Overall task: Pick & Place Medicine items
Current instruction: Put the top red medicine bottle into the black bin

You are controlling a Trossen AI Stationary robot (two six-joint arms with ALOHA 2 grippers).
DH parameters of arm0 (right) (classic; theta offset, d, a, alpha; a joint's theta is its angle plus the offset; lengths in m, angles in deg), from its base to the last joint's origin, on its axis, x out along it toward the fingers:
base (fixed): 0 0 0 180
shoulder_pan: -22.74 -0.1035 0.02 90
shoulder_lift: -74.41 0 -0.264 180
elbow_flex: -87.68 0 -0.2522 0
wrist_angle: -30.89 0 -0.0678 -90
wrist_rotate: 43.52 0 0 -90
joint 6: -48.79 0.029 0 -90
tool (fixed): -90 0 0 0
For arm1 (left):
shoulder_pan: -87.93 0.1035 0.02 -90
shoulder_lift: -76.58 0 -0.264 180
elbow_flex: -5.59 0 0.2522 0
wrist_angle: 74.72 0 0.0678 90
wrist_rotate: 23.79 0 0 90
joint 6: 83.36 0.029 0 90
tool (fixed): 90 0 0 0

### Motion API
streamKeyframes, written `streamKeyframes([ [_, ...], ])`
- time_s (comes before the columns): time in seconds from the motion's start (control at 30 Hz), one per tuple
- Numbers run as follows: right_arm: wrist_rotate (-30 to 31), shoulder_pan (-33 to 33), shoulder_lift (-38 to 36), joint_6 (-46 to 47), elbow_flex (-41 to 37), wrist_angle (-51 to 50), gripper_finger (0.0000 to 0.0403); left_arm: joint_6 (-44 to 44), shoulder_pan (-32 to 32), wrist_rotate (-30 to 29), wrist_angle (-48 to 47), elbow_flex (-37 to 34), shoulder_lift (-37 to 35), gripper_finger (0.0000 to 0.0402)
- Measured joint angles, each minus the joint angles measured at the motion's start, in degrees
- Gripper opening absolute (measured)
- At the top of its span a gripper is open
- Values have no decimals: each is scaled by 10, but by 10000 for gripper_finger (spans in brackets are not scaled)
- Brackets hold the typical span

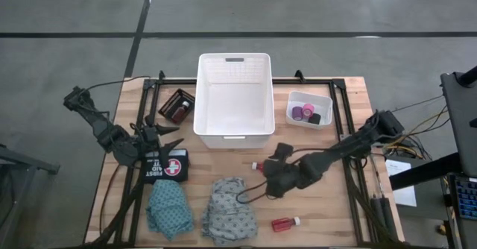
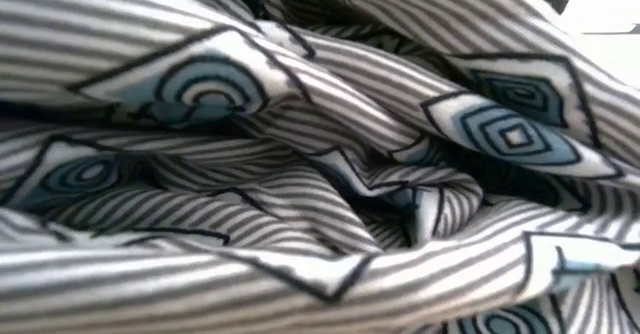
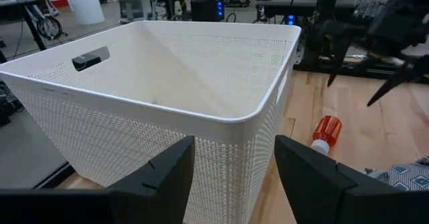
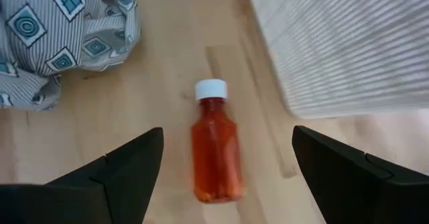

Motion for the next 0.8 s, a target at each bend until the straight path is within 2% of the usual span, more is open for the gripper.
streamKeyframes([
  [0.13,-45,27,3,-13,-31,58,327,0,0,0,0,0,0,212],
  [0.33,-49,46,-6,-18,-78,117,327,0,0,0,0,0,0,212],
  [0.5,-91,60,-5,-15,-126,184,327,0,0,0,0,0,0,212],
  [0.8,-107,61,-6,-11,-191,281,327,0,0,0,0,0,0,212],
])
